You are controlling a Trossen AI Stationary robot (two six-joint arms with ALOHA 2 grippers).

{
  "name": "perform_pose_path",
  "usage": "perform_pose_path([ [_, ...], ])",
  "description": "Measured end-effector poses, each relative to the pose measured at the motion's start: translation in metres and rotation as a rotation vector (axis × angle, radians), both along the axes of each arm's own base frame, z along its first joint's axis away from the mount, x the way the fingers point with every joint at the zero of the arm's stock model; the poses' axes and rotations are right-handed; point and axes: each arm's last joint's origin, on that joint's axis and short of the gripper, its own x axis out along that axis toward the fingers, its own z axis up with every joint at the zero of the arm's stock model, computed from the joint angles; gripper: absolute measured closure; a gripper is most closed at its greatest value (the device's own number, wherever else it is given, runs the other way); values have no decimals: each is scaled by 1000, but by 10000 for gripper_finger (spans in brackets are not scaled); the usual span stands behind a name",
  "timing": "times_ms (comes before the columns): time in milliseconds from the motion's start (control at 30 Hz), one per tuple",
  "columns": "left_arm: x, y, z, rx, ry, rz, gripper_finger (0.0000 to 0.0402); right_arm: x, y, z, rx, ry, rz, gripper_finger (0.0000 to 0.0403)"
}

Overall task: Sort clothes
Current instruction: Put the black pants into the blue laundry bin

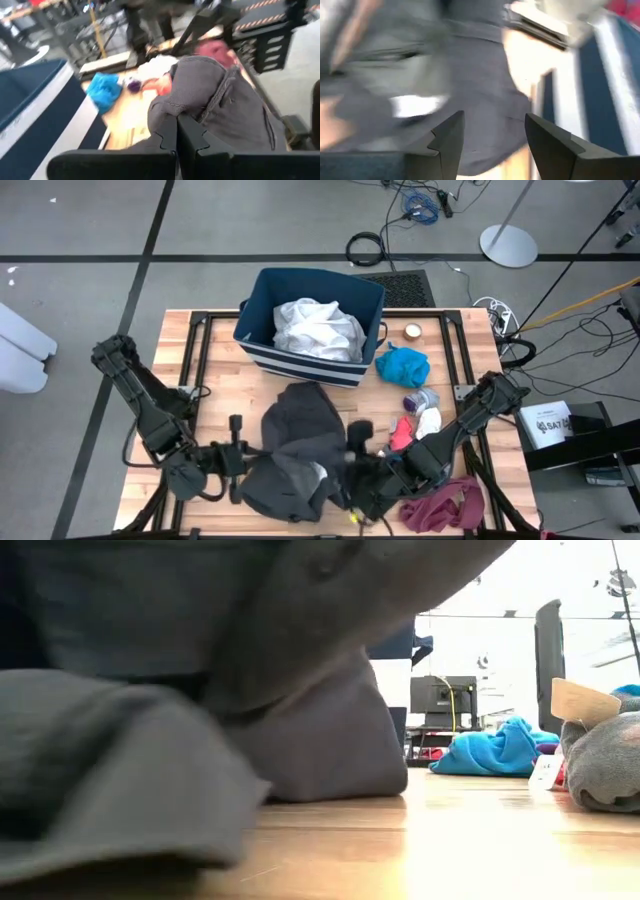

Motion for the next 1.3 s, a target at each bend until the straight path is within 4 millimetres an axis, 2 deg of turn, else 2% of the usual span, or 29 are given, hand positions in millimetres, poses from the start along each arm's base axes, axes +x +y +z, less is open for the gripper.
perform_pose_path([
  [100,-2,-3,7,-12,-47,-27,401,17,-11,-5,61,-26,-48,206],
  [233,-1,-4,9,-4,-58,-34,401,44,-10,-14,200,-29,100,206],
  [367,-1,-3,8,9,-54,-22,401,56,-12,-23,164,-33,134,206],
  [533,-8,7,12,58,-68,61,402,49,-22,-26,-26,2,17,206],
  [667,-16,17,25,11,-97,50,402,40,-22,-32,-54,111,49,206],
  [800,-19,19,28,-27,-83,-24,402,35,-21,-35,-71,172,65,206],
  [1100,-16,15,23,-16,-64,-39,402,41,-21,-30,-143,101,69,206],
  [1300,-16,15,23,-16,-63,-38,402,48,-13,-28,-100,68,188,206],
])
